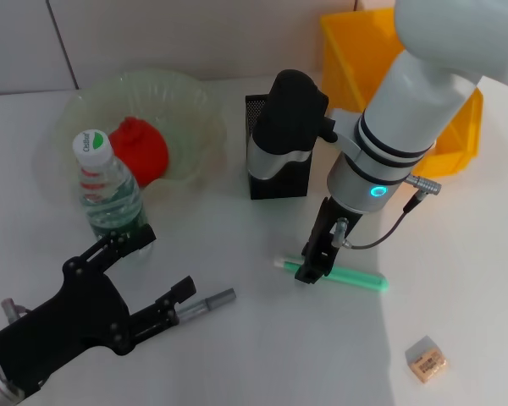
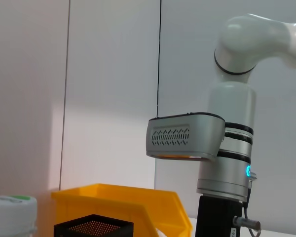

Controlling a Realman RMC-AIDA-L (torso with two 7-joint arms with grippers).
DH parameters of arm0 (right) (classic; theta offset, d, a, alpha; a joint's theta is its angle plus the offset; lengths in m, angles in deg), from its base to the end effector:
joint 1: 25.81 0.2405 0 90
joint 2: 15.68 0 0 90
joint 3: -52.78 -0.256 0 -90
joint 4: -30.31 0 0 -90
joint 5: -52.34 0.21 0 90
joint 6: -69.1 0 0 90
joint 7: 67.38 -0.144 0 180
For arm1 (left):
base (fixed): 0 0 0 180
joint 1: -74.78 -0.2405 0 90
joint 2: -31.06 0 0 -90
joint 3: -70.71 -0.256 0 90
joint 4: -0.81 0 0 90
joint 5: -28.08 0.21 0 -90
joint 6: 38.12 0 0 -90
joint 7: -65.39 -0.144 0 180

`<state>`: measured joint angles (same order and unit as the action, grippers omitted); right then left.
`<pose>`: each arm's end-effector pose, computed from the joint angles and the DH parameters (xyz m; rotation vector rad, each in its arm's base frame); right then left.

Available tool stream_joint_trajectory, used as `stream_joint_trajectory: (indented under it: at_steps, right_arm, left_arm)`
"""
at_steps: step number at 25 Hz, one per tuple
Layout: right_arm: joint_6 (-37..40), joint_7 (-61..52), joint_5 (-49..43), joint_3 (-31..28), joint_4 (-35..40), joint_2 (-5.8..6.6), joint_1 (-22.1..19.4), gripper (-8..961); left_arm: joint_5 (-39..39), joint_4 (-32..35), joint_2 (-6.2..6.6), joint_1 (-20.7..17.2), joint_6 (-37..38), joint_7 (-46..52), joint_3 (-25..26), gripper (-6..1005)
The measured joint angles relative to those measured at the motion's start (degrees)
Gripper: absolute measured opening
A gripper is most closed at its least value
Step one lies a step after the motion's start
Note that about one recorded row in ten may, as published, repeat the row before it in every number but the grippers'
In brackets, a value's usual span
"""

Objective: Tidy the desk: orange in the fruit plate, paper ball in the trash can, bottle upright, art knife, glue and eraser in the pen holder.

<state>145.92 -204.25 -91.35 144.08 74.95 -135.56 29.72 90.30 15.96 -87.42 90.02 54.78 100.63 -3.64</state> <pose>0.1526 0.3783 -0.0864 -2.8275 0.5567 -0.7963 -0.2876 0.2314 -0.0463 -2.4044 -0.2942 -1.1022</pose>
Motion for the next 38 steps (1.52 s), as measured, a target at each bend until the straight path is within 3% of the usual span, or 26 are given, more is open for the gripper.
stream_joint_trajectory:
  at_steps: [7,13,26,31,32,34,35,36,37,38]
  right_arm:
    - [-0.21,-0.09,0.00,0.89,-0.11,0.00,-0.05,351]
    - [-0.28,-0.09,0.01,0.88,-0.13,0.01,-0.18,212]
    - [2.18,-0.27,2.04,-1.75,5.58,0.44,-2.35,176]
    - [6.94,-0.15,2.08,-8.19,13.29,0.60,-5.41,176]
    - [9.44,-0.03,2.11,-12.10,17.83,0.60,-7.13,176]
    - [10.45,0.01,2.28,-14.14,20.17,0.62,-8.06,176]
    - [12.31,0.26,3.57,-18.50,25.50,0.68,-10.41,176]
    - [12.31,0.26,3.57,-18.50,25.50,0.68,-10.41,176]
    - [12.99,1.14,6.14,-22.77,30.45,0.74,-12.94,176]
    - [12.99,1.14,6.14,-22.77,30.45,0.74,-12.94,176]
  left_arm:
    - [0.00,-0.06,0.00,0.45,0.00,0.04,0.00,829]
    - [0.00,-0.13,-0.08,0.59,-0.04,0.08,-0.09,829]
    - [0.00,-0.11,-0.09,0.40,0.03,0.09,-0.09,829]
    - [0.00,0.13,-0.08,0.26,0.21,0.09,-0.09,829]
    - [0.00,0.14,-0.08,0.31,0.43,0.09,-0.09,828]
    - [0.00,0.14,-0.08,0.36,0.55,0.09,-0.08,828]
    - [0.00,0.14,-0.08,0.42,0.63,0.09,-0.08,828]
    - [0.00,0.14,-0.08,0.42,0.63,0.09,-0.08,828]
    - [-0.01,0.14,-0.08,0.45,0.77,0.09,-0.09,828]
    - [0.00,0.14,-0.08,0.47,0.81,0.09,-0.09,828]
